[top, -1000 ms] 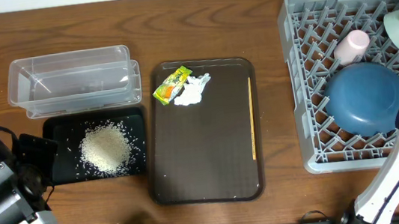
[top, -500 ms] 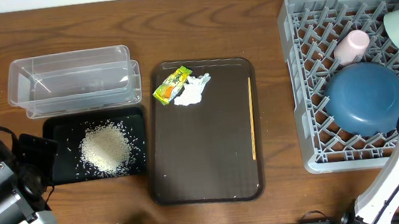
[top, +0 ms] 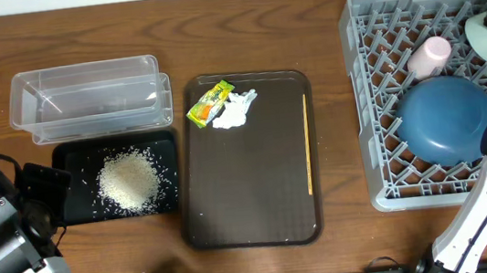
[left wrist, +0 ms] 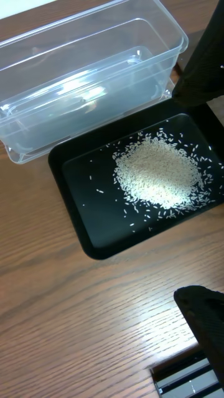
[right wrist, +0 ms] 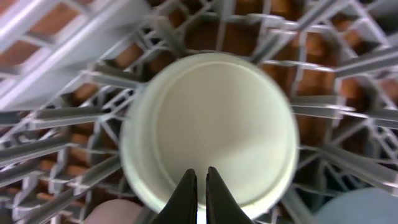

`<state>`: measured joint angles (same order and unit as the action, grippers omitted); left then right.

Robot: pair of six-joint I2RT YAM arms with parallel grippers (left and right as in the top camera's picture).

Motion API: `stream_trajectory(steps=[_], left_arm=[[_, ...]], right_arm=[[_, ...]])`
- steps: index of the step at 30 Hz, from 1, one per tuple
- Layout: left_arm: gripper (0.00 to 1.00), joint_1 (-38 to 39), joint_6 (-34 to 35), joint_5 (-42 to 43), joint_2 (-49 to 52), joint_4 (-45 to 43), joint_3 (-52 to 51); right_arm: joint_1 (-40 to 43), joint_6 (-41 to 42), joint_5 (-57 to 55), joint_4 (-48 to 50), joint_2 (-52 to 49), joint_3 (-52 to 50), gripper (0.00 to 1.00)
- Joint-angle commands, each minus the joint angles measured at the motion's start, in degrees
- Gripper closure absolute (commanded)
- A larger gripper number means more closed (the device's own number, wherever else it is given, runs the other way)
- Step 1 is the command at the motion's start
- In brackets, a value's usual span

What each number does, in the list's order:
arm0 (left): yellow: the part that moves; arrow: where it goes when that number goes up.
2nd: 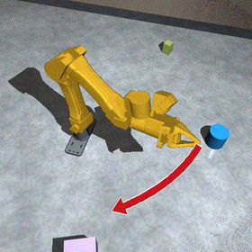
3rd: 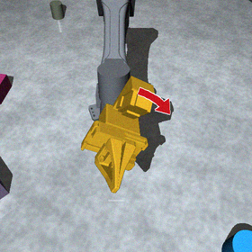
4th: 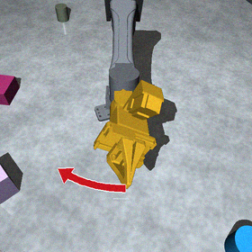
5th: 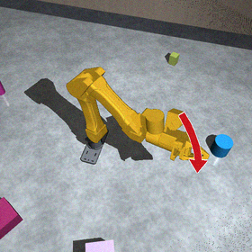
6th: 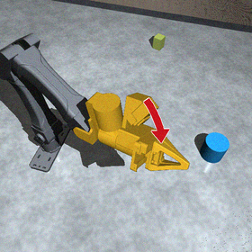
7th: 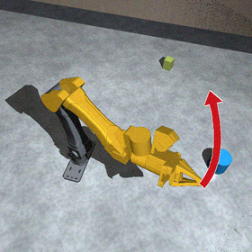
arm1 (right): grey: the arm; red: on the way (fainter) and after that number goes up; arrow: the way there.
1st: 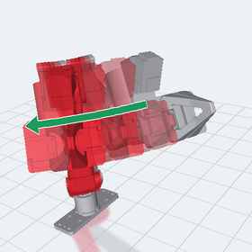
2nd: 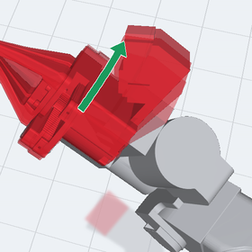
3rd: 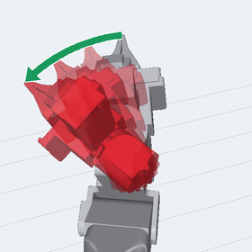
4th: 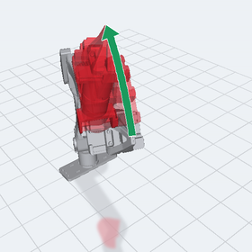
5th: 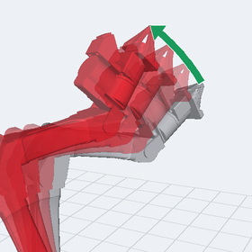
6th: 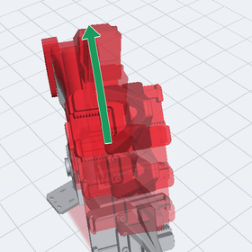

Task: Sort waste into correct bins and load items into the dishwasher rack
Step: 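Adjust and release the mint-green bowl in the rack with the right gripper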

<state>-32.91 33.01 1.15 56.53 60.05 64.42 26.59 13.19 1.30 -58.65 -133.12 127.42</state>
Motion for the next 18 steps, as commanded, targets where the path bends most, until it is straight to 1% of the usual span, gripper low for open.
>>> stream_trajectory(steps=[1, 6, 11, 18], left_arm=[[0.05, -0.3, 0.1, -0.3, 0.0, 0.2, 1.2], [0.05, -0.3, 0.1, -0.3, 0.0, 0.2, 1.2], [0.05, -0.3, 0.1, -0.3, 0.0, 0.2, 1.2], [0.05, -0.3, 0.1, -0.3, 0.0, 0.2, 1.2]], right_arm=[[-1.2, -1.5, 4.9, -0.1, -0.7, -0.1, 0.94], [-1.6, -1.5, 12.4, -1.1, -0.7, -0.1, 0.94], [-1.6, -1.7, 19.6, -1.2, -0.2, -0.1, 0.96], [-2.3, -1.6, 28.6, -1.2, 4.9, 0.0, 0.93]])
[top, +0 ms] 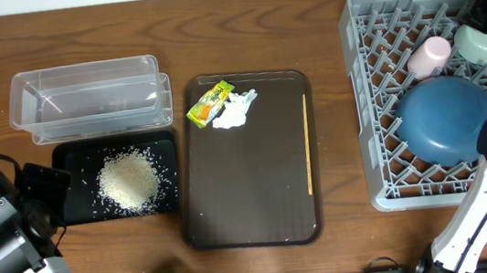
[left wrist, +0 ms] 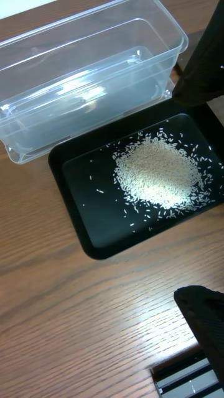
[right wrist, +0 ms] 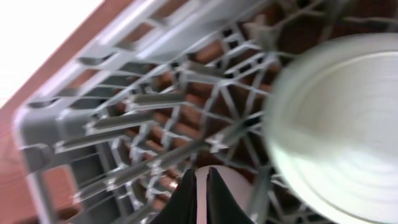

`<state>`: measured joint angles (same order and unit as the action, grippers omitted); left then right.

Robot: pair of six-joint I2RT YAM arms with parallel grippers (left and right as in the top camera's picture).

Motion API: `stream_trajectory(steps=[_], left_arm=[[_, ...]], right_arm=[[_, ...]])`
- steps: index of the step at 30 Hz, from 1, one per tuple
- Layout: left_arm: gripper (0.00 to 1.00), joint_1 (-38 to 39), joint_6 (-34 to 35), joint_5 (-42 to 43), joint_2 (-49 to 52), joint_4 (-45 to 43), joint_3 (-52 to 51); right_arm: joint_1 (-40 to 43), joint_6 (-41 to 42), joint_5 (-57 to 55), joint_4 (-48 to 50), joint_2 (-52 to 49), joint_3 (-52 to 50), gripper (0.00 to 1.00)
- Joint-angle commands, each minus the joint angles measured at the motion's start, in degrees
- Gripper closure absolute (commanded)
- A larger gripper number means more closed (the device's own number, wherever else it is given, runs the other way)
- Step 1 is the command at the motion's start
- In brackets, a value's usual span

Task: Sort waste into correct bins and load items into the dishwasher rack
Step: 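Adjust and release the mint-green bowl in the rack with the right gripper, then move the right gripper to the brown tray and grasp the wooden chopstick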

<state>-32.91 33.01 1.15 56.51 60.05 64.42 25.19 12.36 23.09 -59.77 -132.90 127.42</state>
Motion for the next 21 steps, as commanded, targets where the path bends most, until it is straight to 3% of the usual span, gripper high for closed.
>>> stream_trajectory(steps=[1, 4, 7, 14, 15, 16, 21], left_arm=[[0.05, -0.3, 0.1, -0.3, 0.0, 0.2, 1.2], [0.05, -0.3, 0.1, -0.3, 0.0, 0.2, 1.2], [0.05, -0.3, 0.1, -0.3, 0.0, 0.2, 1.2], [0.05, -0.3, 0.1, -0.3, 0.0, 0.2, 1.2], [0.05, -0.3, 0.1, -0.3, 0.0, 0.2, 1.2], [0.05, -0.3, 0.1, -0.3, 0.0, 0.2, 1.2], [0.05, -0.3, 0.1, -0.3, 0.0, 0.2, 1.2]], right_arm=[[-1.3, -0.6, 9.0, -0.1, 5.7, 0.0, 0.92], [-3.3, -1.1, 17.9, -2.3, 8.5, 0.0, 0.90], [-7.9, -7.3, 19.6, -6.8, 10.9, 0.0, 0.85], [-24.9, -4.4, -2.8, -15.4, 12.2, 0.0, 0.66], [-27.5, -4.0, -4.8, -16.0, 11.8, 0.0, 0.53], [-30.0, -4.1, -5.7, -16.4, 11.7, 0.0, 0.01], [-40.2, -4.3, -9.4, -17.5, 10.4, -0.2, 0.01]])
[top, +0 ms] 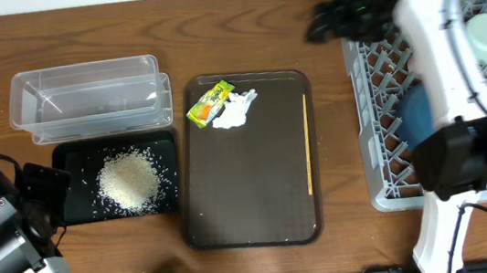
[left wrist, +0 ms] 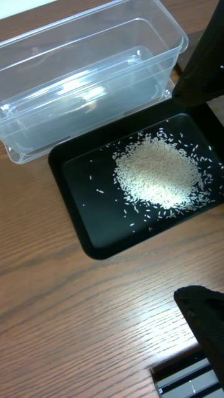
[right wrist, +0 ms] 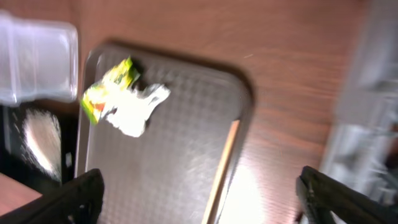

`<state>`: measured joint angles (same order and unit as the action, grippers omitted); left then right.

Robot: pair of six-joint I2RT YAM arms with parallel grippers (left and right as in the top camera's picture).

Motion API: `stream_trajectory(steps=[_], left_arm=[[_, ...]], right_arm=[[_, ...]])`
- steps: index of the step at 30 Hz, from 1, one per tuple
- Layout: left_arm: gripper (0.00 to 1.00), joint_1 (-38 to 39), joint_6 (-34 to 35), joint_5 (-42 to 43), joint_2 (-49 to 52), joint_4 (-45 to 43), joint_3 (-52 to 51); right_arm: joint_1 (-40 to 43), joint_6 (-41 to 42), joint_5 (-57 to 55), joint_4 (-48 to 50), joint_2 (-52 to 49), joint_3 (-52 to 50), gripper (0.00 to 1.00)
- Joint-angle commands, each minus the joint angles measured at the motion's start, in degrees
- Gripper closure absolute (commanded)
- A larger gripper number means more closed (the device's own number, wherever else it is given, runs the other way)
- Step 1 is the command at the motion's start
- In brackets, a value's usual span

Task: Sort waste into correct bins and load items into the dishwasher rack
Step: 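Move the right gripper to the brown tray and grasp the wooden chopstick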

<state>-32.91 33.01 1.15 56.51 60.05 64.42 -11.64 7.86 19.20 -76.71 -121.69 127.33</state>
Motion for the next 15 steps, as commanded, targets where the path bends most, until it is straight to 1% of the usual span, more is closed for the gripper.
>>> stream_trajectory(steps=[1, 5, 7, 9, 11, 14, 15], left_arm=[[0.05, -0.3, 0.1, -0.3, 0.0, 0.2, 1.2], [0.05, -0.3, 0.1, -0.3, 0.0, 0.2, 1.2], [0.05, -0.3, 0.1, -0.3, 0.0, 0.2, 1.2], [0.05, -0.3, 0.1, -0.3, 0.0, 0.2, 1.2], [0.05, -0.3, 0.1, -0.3, 0.0, 0.2, 1.2], [0.05, -0.3, 0.1, -0.3, 0.0, 0.2, 1.2], [0.05, -0.3, 0.1, -0.3, 0.0, 0.2, 1.2]], right_arm=[[-5.1, 0.2, -6.3, -1.2, -0.9, -0.3, 0.01], [-10.4, 0.3, -6.5, -2.0, -1.0, -3.7, 0.01], [-12.4, 2.6, -8.2, -2.0, -1.0, -6.6, 0.20], [-14.1, 8.1, -11.8, -1.9, -1.0, -10.5, 0.27], [-15.2, 12.0, -14.6, -1.1, -1.0, -14.1, 0.38], [-16.3, 15.0, -16.0, 2.3, -1.0, -20.5, 0.43], [-16.4, 15.9, -16.0, 3.7, -1.0, -22.7, 0.46]])
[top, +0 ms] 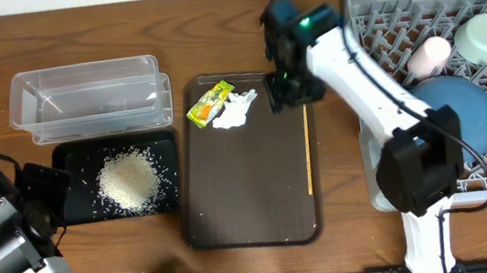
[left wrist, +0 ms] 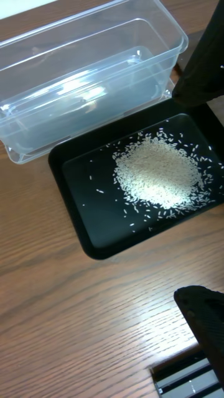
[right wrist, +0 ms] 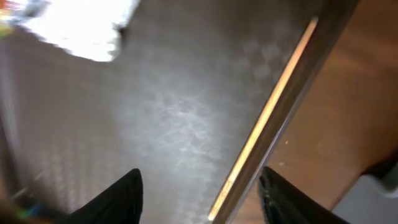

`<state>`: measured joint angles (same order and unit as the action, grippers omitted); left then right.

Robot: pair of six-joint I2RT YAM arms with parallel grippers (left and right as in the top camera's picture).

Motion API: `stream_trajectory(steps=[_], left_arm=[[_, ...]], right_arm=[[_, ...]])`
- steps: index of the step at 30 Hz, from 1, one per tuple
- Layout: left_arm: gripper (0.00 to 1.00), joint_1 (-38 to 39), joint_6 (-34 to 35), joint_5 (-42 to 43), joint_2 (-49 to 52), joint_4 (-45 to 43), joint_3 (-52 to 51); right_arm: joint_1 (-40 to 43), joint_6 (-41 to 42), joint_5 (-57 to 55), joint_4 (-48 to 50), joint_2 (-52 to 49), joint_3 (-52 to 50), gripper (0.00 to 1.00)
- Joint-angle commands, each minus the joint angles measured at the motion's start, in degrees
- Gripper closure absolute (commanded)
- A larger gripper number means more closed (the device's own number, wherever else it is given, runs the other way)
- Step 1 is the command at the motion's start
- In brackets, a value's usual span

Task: Sort waste into correct bins and load items into the dishwasher rack
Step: 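Move the right gripper to the brown tray and grasp the wooden chopstick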

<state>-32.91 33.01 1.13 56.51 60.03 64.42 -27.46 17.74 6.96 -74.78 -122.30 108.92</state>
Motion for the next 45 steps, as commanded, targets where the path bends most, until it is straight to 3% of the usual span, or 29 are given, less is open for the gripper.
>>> stream_trajectory(steps=[1, 10, 29, 32, 35, 36, 45], left_arm=[[0.05, -0.3, 0.1, -0.3, 0.0, 0.2, 1.2], [0.05, -0.3, 0.1, -0.3, 0.0, 0.2, 1.2], [0.05, -0.3, 0.1, -0.3, 0.0, 0.2, 1.2], [0.05, -0.3, 0.1, -0.3, 0.0, 0.2, 1.2], [0.05, -0.3, 0.1, -0.3, 0.0, 0.2, 1.2], [0.05, -0.3, 0.1, -0.3, 0.0, 0.2, 1.2], [0.05, -0.3, 0.1, -0.2, 0.0, 0.2, 1.2]], right_arm=[[-0.6, 6.3, -3.7, 2.6, -0.4, -5.6, 0.49], [-0.7, 9.0, -3.5, 9.5, -0.4, -14.1, 0.58], [-1.8, 12.9, -5.2, 17.2, -0.4, -23.1, 0.57], [-2.6, 13.2, -5.2, 18.6, -0.4, -24.0, 0.65], [-3.0, 13.6, -5.0, 19.6, -0.4, -24.1, 0.94], [-3.1, 13.6, -4.7, 19.8, -0.4, -24.1, 0.99], [0.9, 11.6, -0.7, 13.7, 0.9, -15.9, 0.99]])
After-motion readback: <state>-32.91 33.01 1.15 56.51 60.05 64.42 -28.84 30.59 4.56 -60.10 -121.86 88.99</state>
